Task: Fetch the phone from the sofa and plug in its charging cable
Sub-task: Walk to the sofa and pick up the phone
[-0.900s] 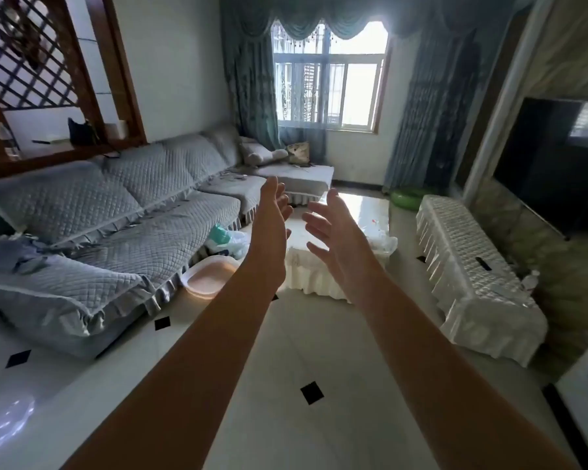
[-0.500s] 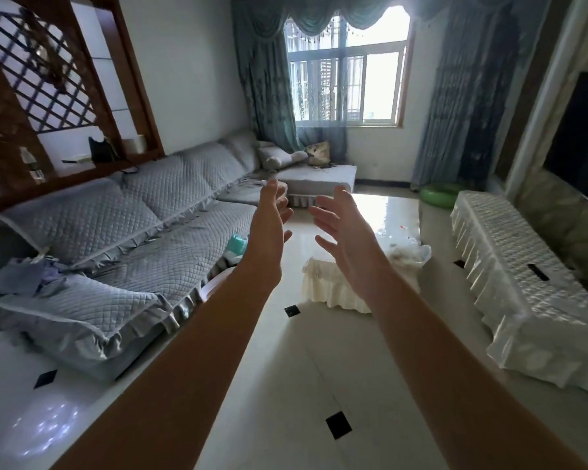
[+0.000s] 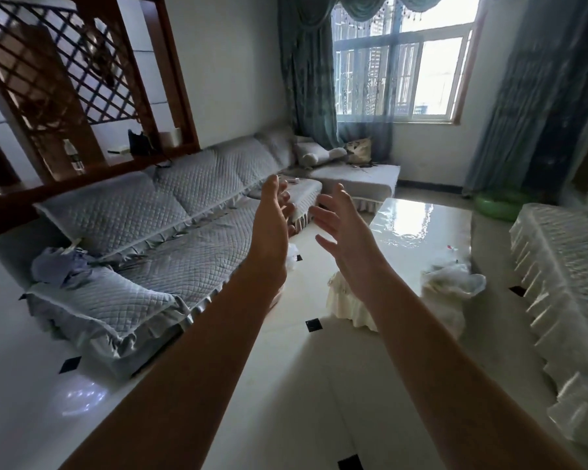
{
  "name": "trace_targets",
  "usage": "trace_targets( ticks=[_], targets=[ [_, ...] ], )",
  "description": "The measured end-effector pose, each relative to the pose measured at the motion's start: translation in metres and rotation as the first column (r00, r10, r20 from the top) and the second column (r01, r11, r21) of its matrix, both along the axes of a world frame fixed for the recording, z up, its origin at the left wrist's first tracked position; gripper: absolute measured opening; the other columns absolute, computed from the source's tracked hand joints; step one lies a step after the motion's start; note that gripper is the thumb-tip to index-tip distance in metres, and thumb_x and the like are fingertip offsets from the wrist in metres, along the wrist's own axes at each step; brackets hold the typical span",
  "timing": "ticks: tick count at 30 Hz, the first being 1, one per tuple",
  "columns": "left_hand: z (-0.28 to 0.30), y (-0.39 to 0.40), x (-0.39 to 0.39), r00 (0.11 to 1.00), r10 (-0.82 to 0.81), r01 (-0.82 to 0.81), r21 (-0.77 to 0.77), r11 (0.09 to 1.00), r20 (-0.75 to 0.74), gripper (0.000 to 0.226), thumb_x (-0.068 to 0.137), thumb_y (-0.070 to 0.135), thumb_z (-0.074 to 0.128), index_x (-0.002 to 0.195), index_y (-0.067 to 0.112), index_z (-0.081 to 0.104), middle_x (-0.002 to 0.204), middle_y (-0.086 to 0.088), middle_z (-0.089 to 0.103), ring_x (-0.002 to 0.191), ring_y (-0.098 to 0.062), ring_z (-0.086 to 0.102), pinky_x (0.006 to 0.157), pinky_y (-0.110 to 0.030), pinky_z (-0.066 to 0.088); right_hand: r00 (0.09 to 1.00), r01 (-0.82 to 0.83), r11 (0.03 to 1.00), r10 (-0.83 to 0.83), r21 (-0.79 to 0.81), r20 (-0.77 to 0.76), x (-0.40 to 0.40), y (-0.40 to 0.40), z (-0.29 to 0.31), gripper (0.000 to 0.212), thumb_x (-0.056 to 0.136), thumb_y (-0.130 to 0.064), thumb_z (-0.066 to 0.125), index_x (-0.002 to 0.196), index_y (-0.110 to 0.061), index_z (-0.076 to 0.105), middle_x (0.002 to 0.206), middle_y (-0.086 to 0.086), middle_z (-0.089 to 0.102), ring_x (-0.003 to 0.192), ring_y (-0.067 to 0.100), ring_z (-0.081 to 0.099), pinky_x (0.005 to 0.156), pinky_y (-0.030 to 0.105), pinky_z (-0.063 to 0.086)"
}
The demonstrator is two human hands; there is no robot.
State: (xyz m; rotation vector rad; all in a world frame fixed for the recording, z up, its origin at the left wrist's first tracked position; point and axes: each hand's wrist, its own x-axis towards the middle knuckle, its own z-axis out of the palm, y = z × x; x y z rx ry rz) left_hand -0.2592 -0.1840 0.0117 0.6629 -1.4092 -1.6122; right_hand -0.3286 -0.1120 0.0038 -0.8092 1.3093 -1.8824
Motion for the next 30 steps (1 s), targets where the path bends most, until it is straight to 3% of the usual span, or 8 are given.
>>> trace_targets(
  ticks=[4, 9, 12, 15, 17, 30],
  targets=[
    [-0.010, -0.048, -0.032, 1.000, -0.002, 0.002, 0.012, 1.000, 0.005, 0.058, 0.102, 0.050, 0.025, 0.144, 0.016, 0.045, 0.154, -0.008, 0.042, 0.136, -0.025, 0.044, 0.111, -0.046, 0.031, 1.000, 0.011, 1.000, -0.011, 0.020, -0.013, -0.033, -0.048, -0.011, 0.060, 0.094, -0.051, 0.036, 0.143, -0.015, 0.039, 0.142, 0.005, 0.049, 0.133, 0.020, 0.043, 0.113, 0.041, 0.029],
    [-0.021, -0.135, -0.074, 0.999, -0.039, 0.039, 0.017, 0.999, 0.002, 0.059, 0.101, 0.052, 0.024, 0.146, 0.019, 0.042, 0.156, -0.008, 0.040, 0.138, -0.025, 0.043, 0.115, -0.049, 0.028, 0.999, 0.051, 0.997, -0.051, 0.054, -0.007, -0.072, -0.129, -0.012, 0.057, 0.095, -0.049, 0.037, 0.140, -0.016, 0.043, 0.123, -0.002, 0.057, 0.117, 0.015, 0.051, 0.111, 0.040, 0.031],
    [-0.018, -0.193, -0.099, 0.999, -0.052, 0.052, 0.021, 0.998, -0.010, 0.060, 0.102, 0.051, 0.023, 0.148, 0.017, 0.040, 0.157, -0.009, 0.037, 0.139, -0.026, 0.041, 0.115, -0.048, 0.029, 0.997, 0.072, 0.996, -0.073, 0.047, 0.015, -0.094, -0.179, -0.005, 0.052, 0.095, -0.046, 0.038, 0.136, -0.015, 0.047, 0.100, -0.008, 0.067, 0.107, 0.011, 0.059, 0.109, 0.042, 0.032],
    [-0.012, -0.237, -0.123, 0.996, -0.089, 0.090, 0.021, 0.996, -0.021, 0.061, 0.102, 0.052, 0.022, 0.149, 0.016, 0.038, 0.159, -0.010, 0.035, 0.141, -0.028, 0.038, 0.116, -0.050, 0.027, 0.993, 0.106, 0.993, -0.109, 0.048, 0.047, -0.112, -0.219, 0.001, 0.049, 0.094, -0.045, 0.042, 0.132, -0.015, 0.051, 0.122, 0.006, 0.063, 0.124, 0.021, 0.050, 0.108, 0.040, 0.035],
    [-0.010, -0.259, -0.138, 0.994, -0.107, 0.107, 0.021, 0.994, -0.033, 0.062, 0.101, 0.053, 0.022, 0.148, 0.016, 0.039, 0.159, -0.010, 0.035, 0.141, -0.028, 0.038, 0.116, -0.051, 0.026, 0.992, 0.117, 0.991, -0.120, 0.064, 0.047, -0.122, -0.239, 0.002, 0.051, 0.094, -0.046, 0.042, 0.134, -0.016, 0.049, 0.131, 0.010, 0.058, 0.125, 0.020, 0.051, 0.107, 0.039, 0.035],
    [-0.011, -0.370, -0.231, 0.992, -0.112, 0.115, 0.052, 0.992, -0.049, 0.060, 0.102, 0.051, 0.024, 0.148, 0.016, 0.040, 0.159, -0.009, 0.035, 0.142, -0.026, 0.036, 0.112, -0.044, 0.027, 0.996, 0.086, 0.995, -0.086, 0.055, -0.005, -0.224, -0.359, 0.001, 0.056, 0.095, -0.051, 0.035, 0.138, -0.017, 0.046, 0.135, 0.006, 0.055, 0.126, 0.017, 0.048, 0.106, 0.036, 0.034]
  ],
)
